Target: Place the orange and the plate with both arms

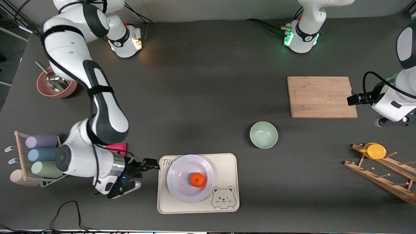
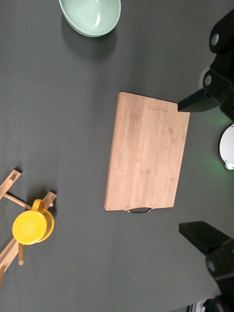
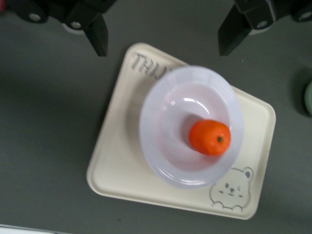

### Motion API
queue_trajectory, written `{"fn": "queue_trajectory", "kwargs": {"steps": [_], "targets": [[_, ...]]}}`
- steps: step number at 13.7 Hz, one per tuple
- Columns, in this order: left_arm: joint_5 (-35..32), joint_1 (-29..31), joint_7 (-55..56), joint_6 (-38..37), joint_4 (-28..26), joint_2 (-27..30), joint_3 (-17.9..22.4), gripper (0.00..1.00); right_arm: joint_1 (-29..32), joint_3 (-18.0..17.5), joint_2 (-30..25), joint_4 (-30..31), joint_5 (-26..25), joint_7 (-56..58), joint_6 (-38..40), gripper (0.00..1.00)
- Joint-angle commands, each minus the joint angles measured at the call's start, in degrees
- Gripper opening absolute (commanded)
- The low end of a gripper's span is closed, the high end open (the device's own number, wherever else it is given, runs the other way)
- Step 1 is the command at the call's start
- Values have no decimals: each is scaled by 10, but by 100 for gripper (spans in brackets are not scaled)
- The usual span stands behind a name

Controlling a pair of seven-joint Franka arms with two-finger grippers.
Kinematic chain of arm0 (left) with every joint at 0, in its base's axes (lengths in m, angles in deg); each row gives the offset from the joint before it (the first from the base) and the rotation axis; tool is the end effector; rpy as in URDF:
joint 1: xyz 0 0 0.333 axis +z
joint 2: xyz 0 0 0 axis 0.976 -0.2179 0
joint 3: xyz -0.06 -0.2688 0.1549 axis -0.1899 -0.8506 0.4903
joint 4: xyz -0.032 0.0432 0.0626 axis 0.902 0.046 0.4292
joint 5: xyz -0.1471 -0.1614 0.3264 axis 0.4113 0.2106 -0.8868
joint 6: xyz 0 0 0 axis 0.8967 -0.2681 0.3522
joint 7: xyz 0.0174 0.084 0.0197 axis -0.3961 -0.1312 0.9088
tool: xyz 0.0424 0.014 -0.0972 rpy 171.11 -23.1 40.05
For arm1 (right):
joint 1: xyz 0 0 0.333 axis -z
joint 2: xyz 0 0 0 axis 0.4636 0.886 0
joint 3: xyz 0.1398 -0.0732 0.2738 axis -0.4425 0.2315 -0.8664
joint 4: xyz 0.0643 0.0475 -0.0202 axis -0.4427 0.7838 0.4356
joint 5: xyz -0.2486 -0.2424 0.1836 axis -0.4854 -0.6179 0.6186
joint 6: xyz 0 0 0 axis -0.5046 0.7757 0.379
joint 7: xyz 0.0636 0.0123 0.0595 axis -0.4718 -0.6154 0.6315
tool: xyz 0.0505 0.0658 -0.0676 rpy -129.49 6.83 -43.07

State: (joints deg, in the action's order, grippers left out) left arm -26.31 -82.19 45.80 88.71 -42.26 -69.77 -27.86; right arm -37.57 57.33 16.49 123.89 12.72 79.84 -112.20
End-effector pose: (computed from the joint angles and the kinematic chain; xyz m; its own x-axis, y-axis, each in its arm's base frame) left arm 0.5833 -0.0176 0.5393 0.9715 0.1022 -0.2137 0.0662 -0.9834 -0.1692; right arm 0.7494 0.1832 0.3532 0.9586 0.2694 0.0924 0.2848 -0.9050 -0.3159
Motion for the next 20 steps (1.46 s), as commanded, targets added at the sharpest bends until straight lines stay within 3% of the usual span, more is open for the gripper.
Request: {"fn": "queue_trajectory", "kwargs": {"steps": [1,5,6,8,10,13,14,16,17,18,20], "targets": [[3,-1,-9,-10,11,1,-1,100,-1,42,-130,127,-28,-12,55,100],[43,9,-7,-8,4,57,2,100,-2,74,-230,132,-73,-67,203,100],[53,9,-6,11,-23,75,2,100,-2,74,-252,133,-101,-82,233,100],[69,13,-9,69,-109,137,3,100,-2,75,-297,140,-121,-94,263,100],[57,13,-9,71,-161,183,3,100,-1,76,-348,160,-150,-98,268,100],[44,13,-9,60,-153,181,1,100,8,86,-405,201,-157,-98,268,100],[46,32,-12,54,-148,177,-8,100,23,85,-420,219,-155,-99,267,100],[51,142,-16,52,-141,173,-120,100,44,83,-446,247,-157,-98,267,100],[51,144,-15,50,-139,173,-120,100,48,82,-456,263,-158,-98,267,100],[51,144,-15,41,-136,171,-120,100,62,68,-464,283,-158,-98,260,100],[51,120,-9,26,-121,166,-108,100,109,-2,-474,303,-172,-119,256,100]]}}
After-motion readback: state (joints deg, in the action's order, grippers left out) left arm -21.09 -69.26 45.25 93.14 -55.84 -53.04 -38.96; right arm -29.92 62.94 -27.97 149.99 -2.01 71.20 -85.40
